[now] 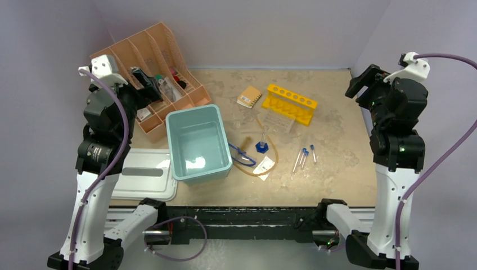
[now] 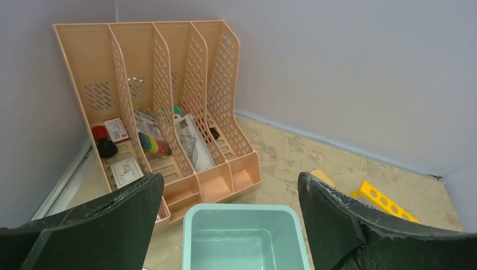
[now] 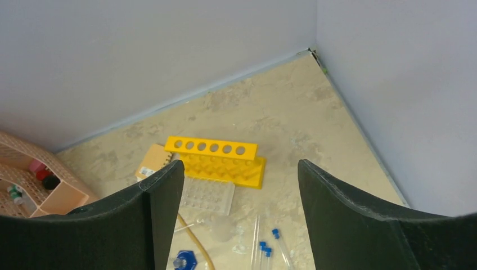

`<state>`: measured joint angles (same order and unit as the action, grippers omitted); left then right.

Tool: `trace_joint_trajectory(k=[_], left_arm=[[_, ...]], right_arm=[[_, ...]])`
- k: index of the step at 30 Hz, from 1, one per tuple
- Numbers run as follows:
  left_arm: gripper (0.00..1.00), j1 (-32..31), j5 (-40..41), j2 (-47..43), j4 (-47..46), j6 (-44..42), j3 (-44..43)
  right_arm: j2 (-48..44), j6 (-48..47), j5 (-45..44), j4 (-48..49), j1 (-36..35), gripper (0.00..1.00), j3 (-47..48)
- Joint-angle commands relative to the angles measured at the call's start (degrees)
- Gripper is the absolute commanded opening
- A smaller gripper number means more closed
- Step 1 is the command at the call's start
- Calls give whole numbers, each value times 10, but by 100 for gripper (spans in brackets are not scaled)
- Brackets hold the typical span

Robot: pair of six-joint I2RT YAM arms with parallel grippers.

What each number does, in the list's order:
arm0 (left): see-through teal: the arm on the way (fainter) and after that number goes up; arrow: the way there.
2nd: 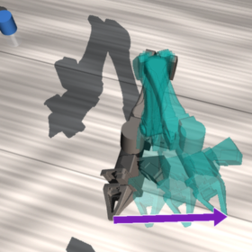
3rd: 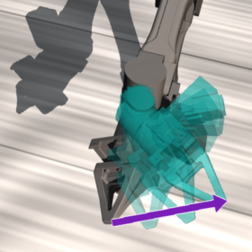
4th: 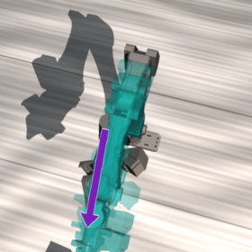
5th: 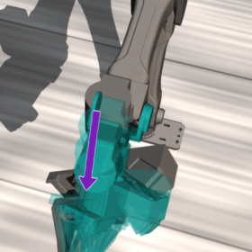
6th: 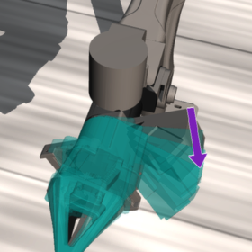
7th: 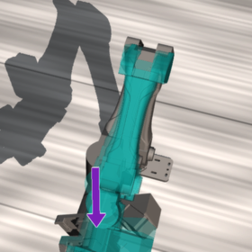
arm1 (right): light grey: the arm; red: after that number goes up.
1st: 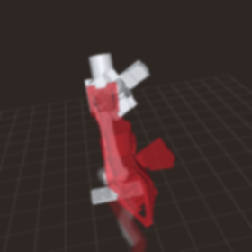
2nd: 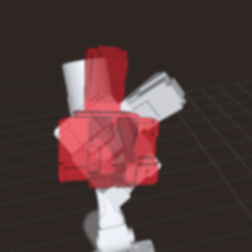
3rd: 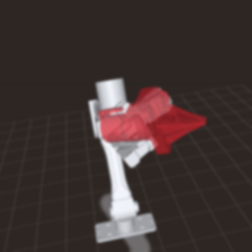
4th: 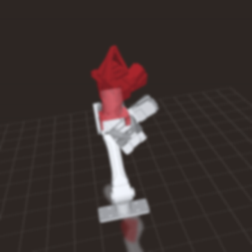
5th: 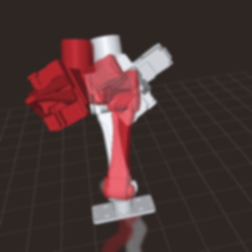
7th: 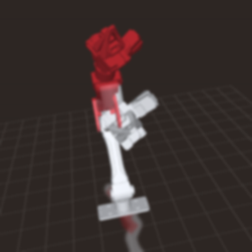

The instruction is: Organize the chemistry lab equipment

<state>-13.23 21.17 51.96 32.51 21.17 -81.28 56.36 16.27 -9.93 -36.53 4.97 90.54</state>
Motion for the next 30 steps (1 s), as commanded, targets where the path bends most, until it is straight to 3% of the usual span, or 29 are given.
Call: trace_joint_trajectory(k=[1, 6, 10, 17, 20, 24, 27, 30], left_arm=[[90, 6, -43, -1, -50, -11, 11], [92, 3, -159, 2, -86, 3, 48], [92, 2, -239, -5, -171, 65, 116], [88, -3, -372, 53, -303, 148, 178], [88, -19, -385, 89, -353, 175, 171], [86, -52, -371, 121, -370, 179, 158], [86, -102, -337, 136, -373, 159, 154], [86, -152, -304, 154, -374, 143, 150]], right_arm=[[-11, 26, 37, 12, 8, 77, 9], [-29, 23, 25, 13, 11, 83, -21], [-20, 36, 29, -18, 12, 84, -39], [20, 91, 70, -31, 12, 83, -162], [51, 124, 85, -27, 13, 80, -229], [83, 131, 72, 47, 13, 72, -307], [132, 123, 68, 60, 13, 62, -324], [185, 112, 76, 85, 13, 59, -323]])
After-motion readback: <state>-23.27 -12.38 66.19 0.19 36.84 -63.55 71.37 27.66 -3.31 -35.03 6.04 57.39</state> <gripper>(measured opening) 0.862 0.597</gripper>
